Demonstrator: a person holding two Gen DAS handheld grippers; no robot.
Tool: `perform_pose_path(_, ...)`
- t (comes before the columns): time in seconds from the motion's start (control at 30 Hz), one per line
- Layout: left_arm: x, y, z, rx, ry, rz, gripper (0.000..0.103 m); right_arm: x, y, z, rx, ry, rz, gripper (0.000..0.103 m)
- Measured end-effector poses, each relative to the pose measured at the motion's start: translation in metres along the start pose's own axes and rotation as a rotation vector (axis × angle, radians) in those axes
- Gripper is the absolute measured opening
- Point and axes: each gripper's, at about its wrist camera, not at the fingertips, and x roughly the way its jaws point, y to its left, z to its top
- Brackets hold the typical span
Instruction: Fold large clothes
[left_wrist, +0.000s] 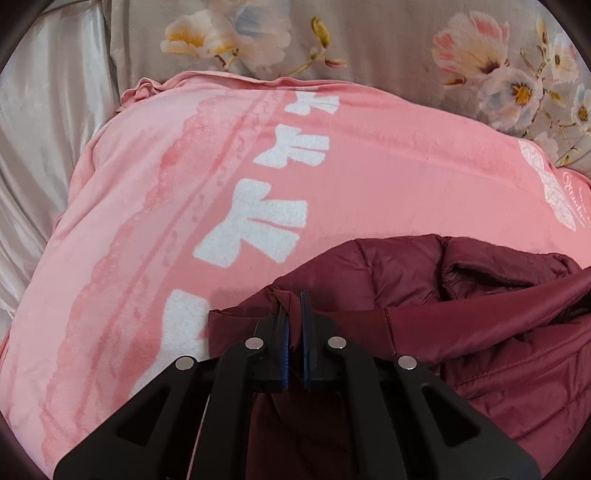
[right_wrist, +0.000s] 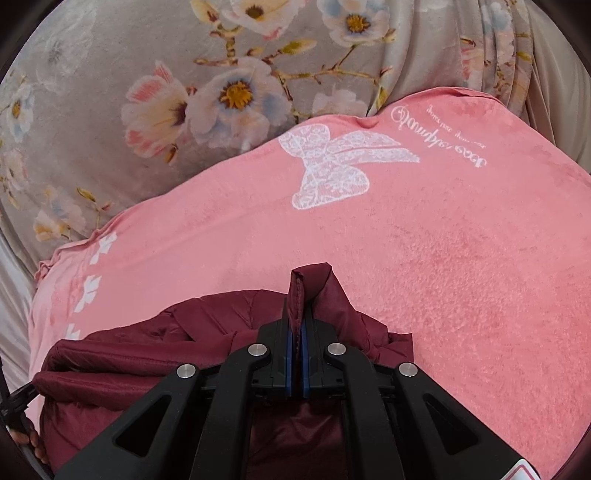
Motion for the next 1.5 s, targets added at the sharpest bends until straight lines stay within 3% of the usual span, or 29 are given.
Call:
perform_pose_path(0.4,0.024,-0.009,0.005,0.015,0.016,-0.010,0.006,0.033,-0.013,-0.006,0.036,0.078,0.008,0.004)
perform_pose_path(0.57,0.012,0.002,0.012,-0.031,-0.047,-0.073,0.010,0.002,-0.020,0.007,0.060,0.004,0.062,0.019)
perform_pose_path(0.6,0.005,0.005,0.015,-0.041,-0.070,-0.083,0.012,-0.012,-0.021,0.012,0.060,-0.033,0.061,0.029)
perform_pose_path(0.63,-0.006,0.010,0.019,-0.057,-0.103,-0.085,0.023,-0.023,-0.020,0.015,0.059,-0.062,0.053,0.036)
perform_pose_path(0.67,-0.014,0.013,0.022,-0.068,-0.137,-0.058,0.059,-0.040,-0.018,0.020,0.046,-0.104,0.047,0.037)
perform_pose_path(0.73,-0.050,0.025,0.032,-0.104,-0.309,0.041,0.086,-0.064,-0.012,0.025,0.019,-0.152,0.051,0.038)
perform_pose_path(0.8,-0.076,0.032,0.041,-0.118,-0.376,0.046,0.085,-0.085,0.001,0.026,-0.018,-0.171,0.082,0.037)
perform_pose_path(0.83,-0.089,0.032,0.046,-0.119,-0.379,0.007,0.077,-0.089,0.009,0.025,-0.036,-0.168,0.096,0.032)
perform_pose_path(0.87,-0.100,0.029,0.048,-0.111,-0.371,-0.039,0.068,-0.094,0.024,0.022,-0.075,-0.159,0.116,0.030)
perform_pose_path(0.93,-0.115,0.010,0.048,-0.065,-0.348,-0.095,0.062,-0.090,0.058,0.013,-0.159,-0.127,0.139,0.019)
perform_pose_path(1.0,-0.117,-0.020,0.042,0.001,-0.308,-0.148,0.055,-0.078,0.087,0.002,-0.231,-0.089,0.162,0.016)
perform_pose_path(1.1,-0.095,-0.070,0.026,0.087,-0.180,-0.244,0.045,-0.048,0.139,-0.023,-0.389,-0.025,0.145,0.010)
perform_pose_path(1.23,-0.053,-0.116,0.006,0.167,-0.082,-0.229,0.042,-0.010,0.163,-0.038,-0.460,0.041,0.122,0.010)
perform_pose_path(1.5,-0.008,-0.122,-0.004,0.108,-0.007,-0.228,0.043,0.046,0.149,-0.048,-0.398,0.165,0.102,0.009)
